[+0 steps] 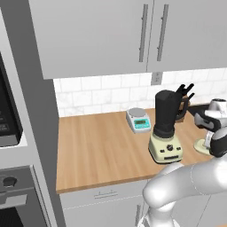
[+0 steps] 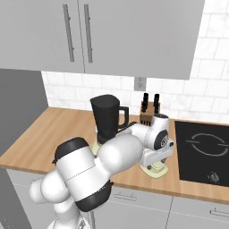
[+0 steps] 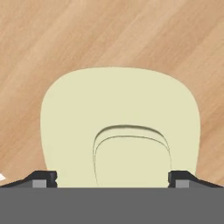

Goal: Close the lid blender by securely placing the lid on top.

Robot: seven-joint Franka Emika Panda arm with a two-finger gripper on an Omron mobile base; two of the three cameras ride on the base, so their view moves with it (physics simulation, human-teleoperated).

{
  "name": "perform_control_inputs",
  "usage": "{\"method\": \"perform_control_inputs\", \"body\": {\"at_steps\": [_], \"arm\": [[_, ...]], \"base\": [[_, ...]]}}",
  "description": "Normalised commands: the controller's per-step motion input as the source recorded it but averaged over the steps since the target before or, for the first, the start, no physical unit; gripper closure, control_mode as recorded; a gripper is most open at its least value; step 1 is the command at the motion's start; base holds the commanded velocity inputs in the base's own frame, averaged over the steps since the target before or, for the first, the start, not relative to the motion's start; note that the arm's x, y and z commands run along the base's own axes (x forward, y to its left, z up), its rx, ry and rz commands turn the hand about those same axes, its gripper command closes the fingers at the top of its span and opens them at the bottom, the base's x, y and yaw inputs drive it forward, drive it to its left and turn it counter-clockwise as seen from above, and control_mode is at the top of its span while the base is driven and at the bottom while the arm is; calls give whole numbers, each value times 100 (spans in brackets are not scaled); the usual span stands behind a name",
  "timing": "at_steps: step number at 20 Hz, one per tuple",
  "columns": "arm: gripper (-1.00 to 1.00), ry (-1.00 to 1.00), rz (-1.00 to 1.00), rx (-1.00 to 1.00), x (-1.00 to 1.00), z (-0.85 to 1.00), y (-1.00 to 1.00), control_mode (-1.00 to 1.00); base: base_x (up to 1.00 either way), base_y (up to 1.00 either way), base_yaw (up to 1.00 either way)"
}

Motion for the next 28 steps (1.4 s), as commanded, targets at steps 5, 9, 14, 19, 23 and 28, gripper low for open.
{"method": "perform_control_inputs", "body": {"at_steps": [5, 9, 14, 19, 23, 28], "arm": [[100, 0, 0, 0, 0, -21, 0, -100], [100, 0, 0, 0, 0, -7, 0, -100], [100, 0, 0, 0, -1, 10, 0, -100], [100, -5, 0, 0, -1, 59, 0, -100], [100, -25, 0, 0, -20, 96, 0, -100], [100, -33, 0, 0, -31, 100, 0, -100]], "base": [[0, 0, 0], [0, 0, 0], [0, 0, 0], [0, 0, 0], [0, 0, 0], [0, 0, 0]]}}
